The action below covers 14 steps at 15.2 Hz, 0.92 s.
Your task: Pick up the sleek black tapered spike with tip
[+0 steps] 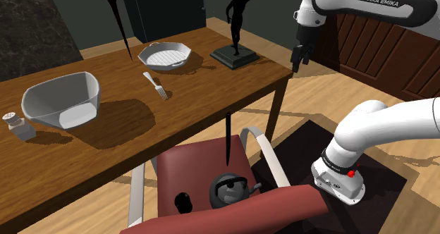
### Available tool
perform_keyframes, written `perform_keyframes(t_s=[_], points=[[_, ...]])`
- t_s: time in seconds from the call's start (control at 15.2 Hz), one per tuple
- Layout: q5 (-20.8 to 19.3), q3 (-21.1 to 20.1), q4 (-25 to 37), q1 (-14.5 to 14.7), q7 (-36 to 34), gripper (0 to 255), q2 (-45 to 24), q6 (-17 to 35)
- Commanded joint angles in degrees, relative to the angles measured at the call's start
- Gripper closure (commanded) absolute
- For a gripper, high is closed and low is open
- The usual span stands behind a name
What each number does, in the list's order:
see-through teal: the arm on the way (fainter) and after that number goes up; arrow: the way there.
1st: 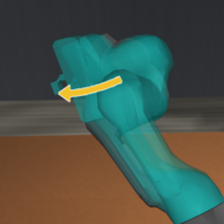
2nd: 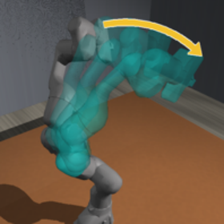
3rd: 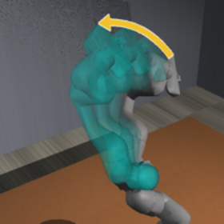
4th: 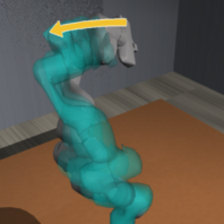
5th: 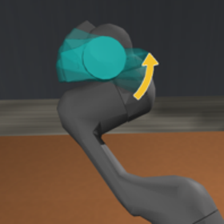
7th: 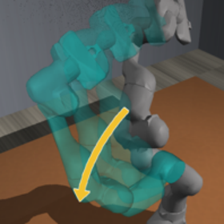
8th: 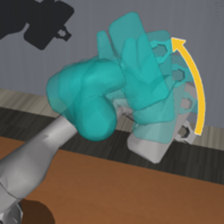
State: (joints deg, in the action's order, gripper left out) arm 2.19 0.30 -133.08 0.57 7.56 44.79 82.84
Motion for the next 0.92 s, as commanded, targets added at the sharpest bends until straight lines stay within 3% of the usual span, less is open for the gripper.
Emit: perform_keyframes(t_s=[0.0,0.86], points=[[0.0,0.0,0.0,0.0,0.0,0,0.0,0.0],[12.2,-13.9,0.1,4.1,-17.2,0,-13.1,11.0]])
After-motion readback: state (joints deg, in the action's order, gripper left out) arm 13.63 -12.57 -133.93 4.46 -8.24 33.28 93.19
